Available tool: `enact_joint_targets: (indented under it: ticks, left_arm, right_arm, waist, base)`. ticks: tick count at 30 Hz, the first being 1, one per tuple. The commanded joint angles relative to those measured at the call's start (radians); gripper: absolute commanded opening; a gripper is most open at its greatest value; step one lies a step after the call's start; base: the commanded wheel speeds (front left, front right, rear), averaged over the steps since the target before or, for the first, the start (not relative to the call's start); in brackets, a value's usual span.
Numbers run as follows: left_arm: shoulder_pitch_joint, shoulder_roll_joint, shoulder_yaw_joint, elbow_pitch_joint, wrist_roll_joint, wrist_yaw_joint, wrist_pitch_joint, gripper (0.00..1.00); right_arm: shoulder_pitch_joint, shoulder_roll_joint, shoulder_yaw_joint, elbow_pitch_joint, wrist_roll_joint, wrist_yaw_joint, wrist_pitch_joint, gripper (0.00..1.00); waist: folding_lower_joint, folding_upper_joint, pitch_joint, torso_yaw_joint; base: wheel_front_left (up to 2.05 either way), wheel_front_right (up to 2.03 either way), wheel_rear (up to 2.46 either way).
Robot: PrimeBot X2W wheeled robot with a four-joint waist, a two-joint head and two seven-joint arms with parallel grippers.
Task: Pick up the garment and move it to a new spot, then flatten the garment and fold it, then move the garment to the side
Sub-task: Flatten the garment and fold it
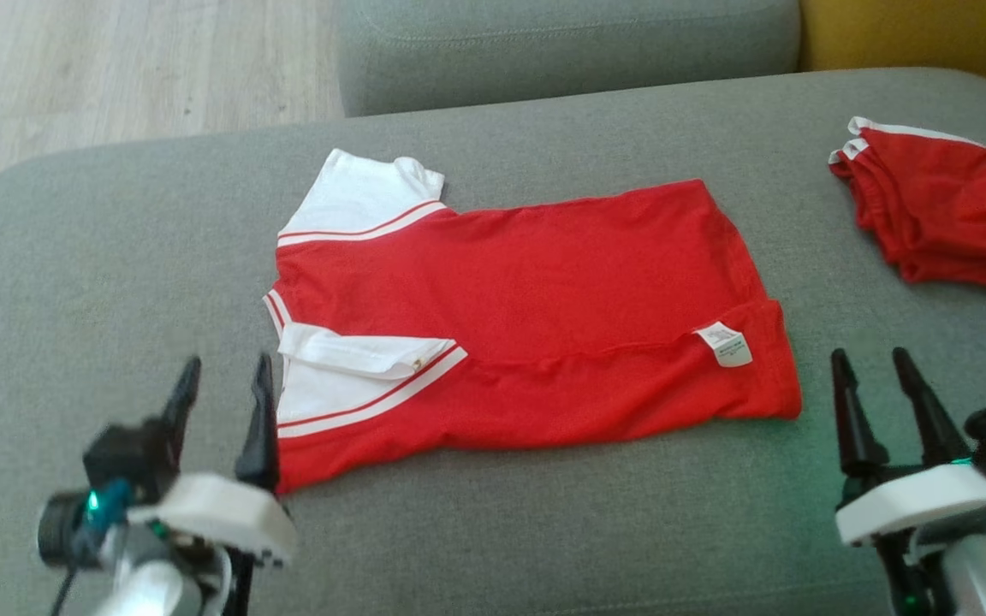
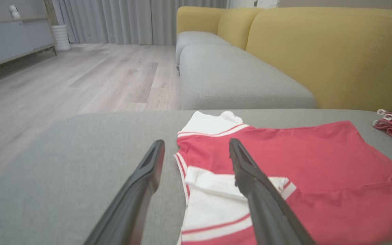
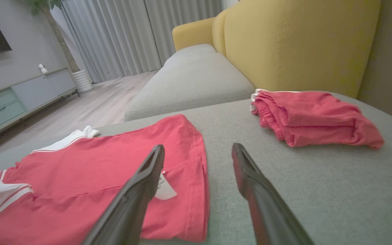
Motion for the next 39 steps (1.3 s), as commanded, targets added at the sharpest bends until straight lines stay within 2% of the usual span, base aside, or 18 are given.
enact_joint_targets:
  ticks: [1,5,8,17,31,32,33,34,35,36,39]
  left_arm:
    - [-0.041,0.012,0.068,-0.029,0.022,-0.012,-0.012,1.0]
    - [-0.015,-0.025,0.105,0.002,0.05,-0.066,-0.012,1.0]
    - [-0.009,-0.035,0.103,0.072,0.011,-0.098,0.01,1.0]
    - [-0.069,-0.05,0.034,0.209,-0.065,-0.168,0.23,1.0]
    - [-0.144,-0.075,0.014,0.388,-0.136,-0.238,0.352,1.0]
    - [-0.147,-0.076,0.013,0.393,-0.139,-0.244,0.355,0.85]
    - [-0.149,-0.077,0.012,0.396,-0.141,-0.248,0.356,0.38]
    - [-0.151,-0.077,0.011,0.399,-0.142,-0.253,0.355,0.0]
    - [-0.152,-0.077,0.009,0.401,-0.143,-0.256,0.355,0.0]
    - [-0.154,-0.076,0.009,0.401,-0.142,-0.259,0.351,0.0]
    - [-0.153,-0.068,0.014,0.397,-0.141,-0.261,0.338,0.0]
  right_arm:
    - [-0.02,0.005,0.006,-0.052,-0.019,-0.001,0.015,1.0]
    - [-0.005,0.037,-0.011,-0.084,-0.061,-0.001,0.093,1.0]
    - [-0.024,0.048,-0.009,-0.075,-0.07,-0.001,0.174,1.0]
    - [-0.109,0.056,-0.045,0.057,-0.083,-0.001,0.371,1.0]
    - [-0.205,0.084,0.018,0.185,-0.074,-0.001,0.456,1.0]
    - [-0.21,0.083,0.026,0.191,-0.07,-0.001,0.457,1.0]
    - [-0.213,0.081,0.032,0.197,-0.066,-0.001,0.457,0.91]
    - [-0.217,0.079,0.037,0.203,-0.061,-0.001,0.455,0.58]
    - [-0.221,0.075,0.04,0.208,-0.058,-0.001,0.448,0.31]
    - [-0.223,0.069,0.042,0.215,-0.056,-0.001,0.443,0.0]
    - [-0.227,0.051,0.048,0.223,-0.051,-0.001,0.421,0.0]
  waist:
    - [0.0,0.0,0.005,0.002]
    - [0.0,0.0,0.014,0.006]
    - [0.0,0.0,0.024,0.006]
    - [0.0,0.0,0.061,0.021]
    - [0.0,0.0,0.107,0.007]
    - [0.0,0.0,0.107,0.007]
    - [0.0,0.0,0.107,0.007]
    - [0.0,0.0,0.106,0.008]
    - [0.0,0.0,0.104,0.009]
    - [0.0,0.0,0.1,0.01]
    - [0.0,0.0,0.083,0.013]
  base:
    - [0.0,0.0,0.0]
    - [0.0,0.0,0.0]
    - [0.0,0.0,0.0]
    - [0.0,0.0,0.0]
    - [0.0,0.0,0.0]
    - [0.0,0.0,0.0]
    - [0.0,0.0,0.0]
    - [0.0,0.0,0.0]
    - [0.0,0.0,0.0]
    - [0.0,0.0,0.0]
    - [0.0,0.0,0.0]
